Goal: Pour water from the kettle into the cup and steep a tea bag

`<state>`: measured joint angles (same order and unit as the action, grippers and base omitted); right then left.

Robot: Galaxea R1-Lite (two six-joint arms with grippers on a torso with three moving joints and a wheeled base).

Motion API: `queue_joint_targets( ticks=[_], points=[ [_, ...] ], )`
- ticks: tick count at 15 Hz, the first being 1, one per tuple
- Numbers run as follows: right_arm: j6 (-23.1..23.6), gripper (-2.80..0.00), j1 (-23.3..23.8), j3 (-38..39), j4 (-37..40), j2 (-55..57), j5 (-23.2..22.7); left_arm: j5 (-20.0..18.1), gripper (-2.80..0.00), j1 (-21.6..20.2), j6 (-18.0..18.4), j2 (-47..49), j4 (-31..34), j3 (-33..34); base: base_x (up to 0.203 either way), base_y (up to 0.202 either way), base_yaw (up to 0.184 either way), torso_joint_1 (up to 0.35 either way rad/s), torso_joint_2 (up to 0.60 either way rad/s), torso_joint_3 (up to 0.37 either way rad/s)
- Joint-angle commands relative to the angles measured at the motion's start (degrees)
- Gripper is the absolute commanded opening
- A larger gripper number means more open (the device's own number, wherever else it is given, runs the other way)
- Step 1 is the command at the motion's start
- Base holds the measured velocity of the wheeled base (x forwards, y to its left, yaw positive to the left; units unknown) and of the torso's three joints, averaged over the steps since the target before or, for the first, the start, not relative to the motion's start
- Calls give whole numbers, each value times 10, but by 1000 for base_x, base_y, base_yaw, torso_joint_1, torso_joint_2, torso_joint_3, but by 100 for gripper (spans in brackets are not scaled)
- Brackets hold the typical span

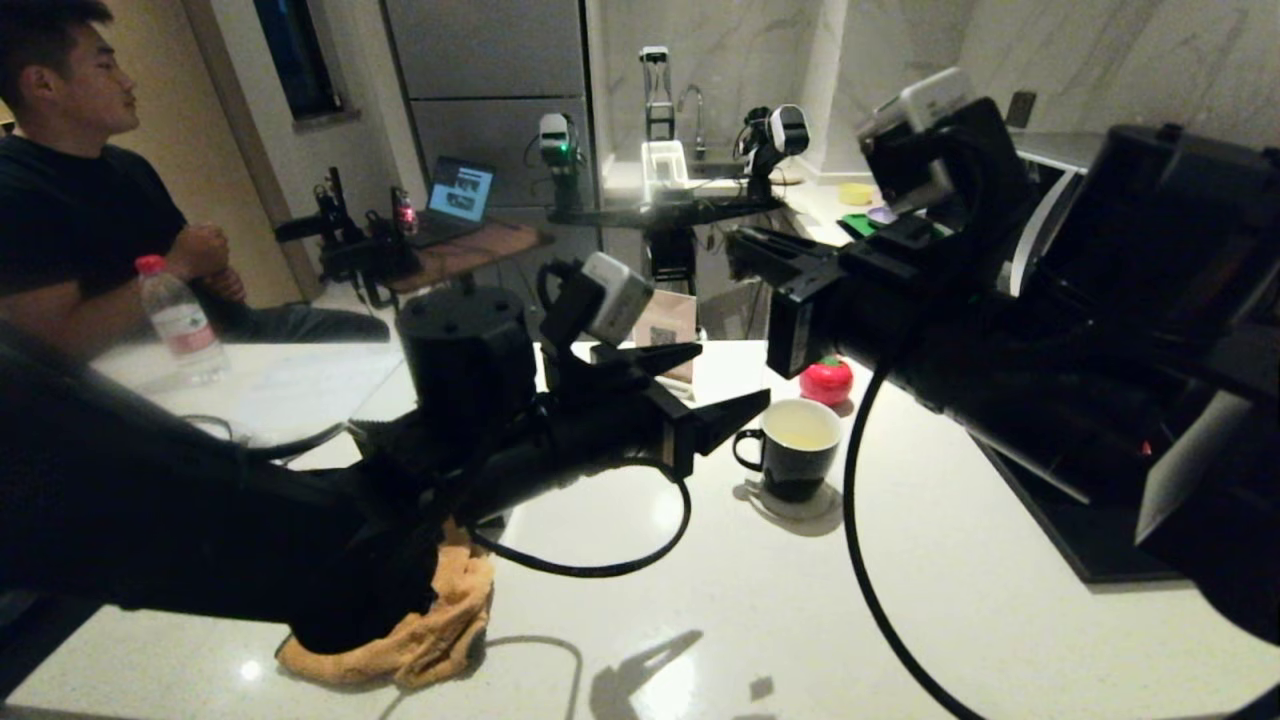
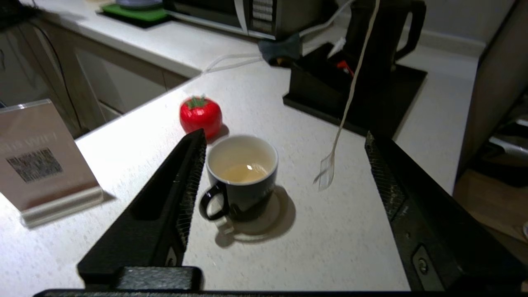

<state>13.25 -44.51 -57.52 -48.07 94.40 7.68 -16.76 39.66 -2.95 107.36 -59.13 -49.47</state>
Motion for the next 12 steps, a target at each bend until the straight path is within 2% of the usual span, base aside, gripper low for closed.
queue_joint_targets(
  ticks=[1, 12],
  points=[
    [1, -280, -4, -1, -3, 2, 1, 0, 0, -4, -1, 15, -22, 0, 0, 0, 0, 0, 0, 0],
    [1, -280, -30, -32, 18, 3, 1, -5, 0, 0, -1, 26, -23, -7, 0, 0, 0, 0, 0, 0]
  ],
)
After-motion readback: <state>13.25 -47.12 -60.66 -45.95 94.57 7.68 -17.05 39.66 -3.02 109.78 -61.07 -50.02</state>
